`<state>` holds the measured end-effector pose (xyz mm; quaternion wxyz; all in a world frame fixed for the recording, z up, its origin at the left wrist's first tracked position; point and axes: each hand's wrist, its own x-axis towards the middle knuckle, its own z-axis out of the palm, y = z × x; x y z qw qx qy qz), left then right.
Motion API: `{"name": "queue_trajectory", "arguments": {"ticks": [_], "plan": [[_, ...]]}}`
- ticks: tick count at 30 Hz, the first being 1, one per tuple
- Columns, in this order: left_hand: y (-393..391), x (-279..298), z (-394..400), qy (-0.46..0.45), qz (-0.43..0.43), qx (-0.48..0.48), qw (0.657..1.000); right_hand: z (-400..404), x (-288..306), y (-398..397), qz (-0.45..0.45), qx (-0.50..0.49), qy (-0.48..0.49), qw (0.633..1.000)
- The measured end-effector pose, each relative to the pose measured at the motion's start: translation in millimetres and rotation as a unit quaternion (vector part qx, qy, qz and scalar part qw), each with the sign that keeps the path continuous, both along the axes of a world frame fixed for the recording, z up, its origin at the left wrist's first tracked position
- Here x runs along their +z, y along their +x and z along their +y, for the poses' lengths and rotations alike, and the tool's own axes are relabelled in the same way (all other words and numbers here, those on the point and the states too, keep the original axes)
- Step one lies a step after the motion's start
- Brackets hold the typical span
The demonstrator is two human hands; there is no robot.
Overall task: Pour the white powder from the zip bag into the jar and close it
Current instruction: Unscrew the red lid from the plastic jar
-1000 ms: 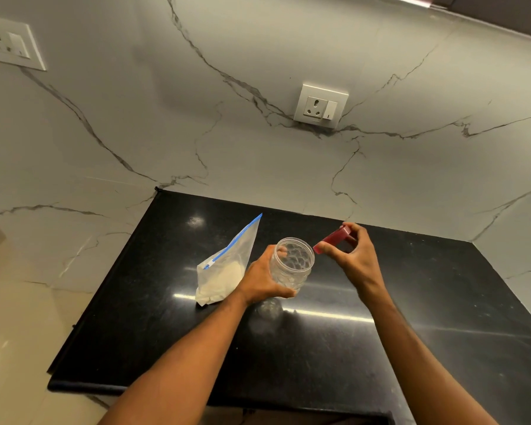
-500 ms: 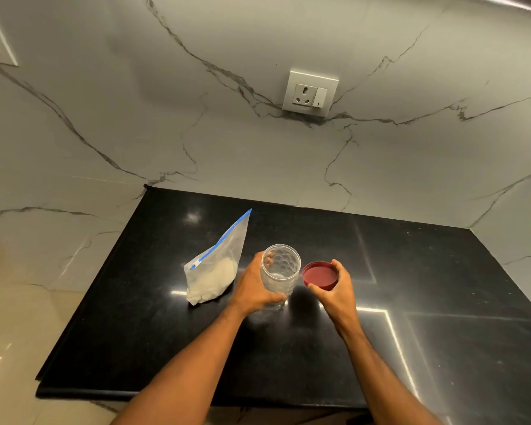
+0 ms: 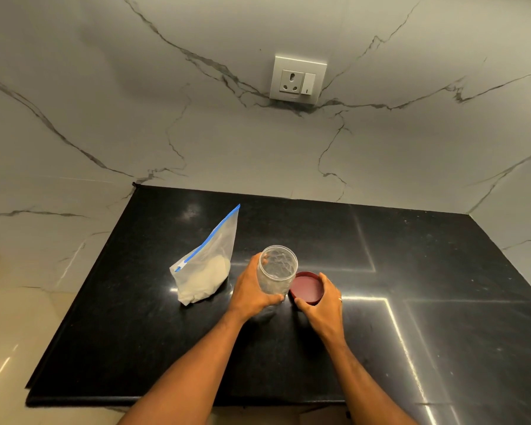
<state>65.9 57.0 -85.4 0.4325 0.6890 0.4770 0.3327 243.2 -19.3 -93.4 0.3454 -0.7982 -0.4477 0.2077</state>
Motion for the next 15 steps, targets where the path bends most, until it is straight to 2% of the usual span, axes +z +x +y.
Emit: {"name": "queue_trajectory", "arguments": {"ticks": [15], "plan": [[-3.3,3.2,-6.3,-0.044,-0.017,-0.007,0.999,3.0,2.2,-0.6,-0.056,0.025,-0.061,0.996]]}}
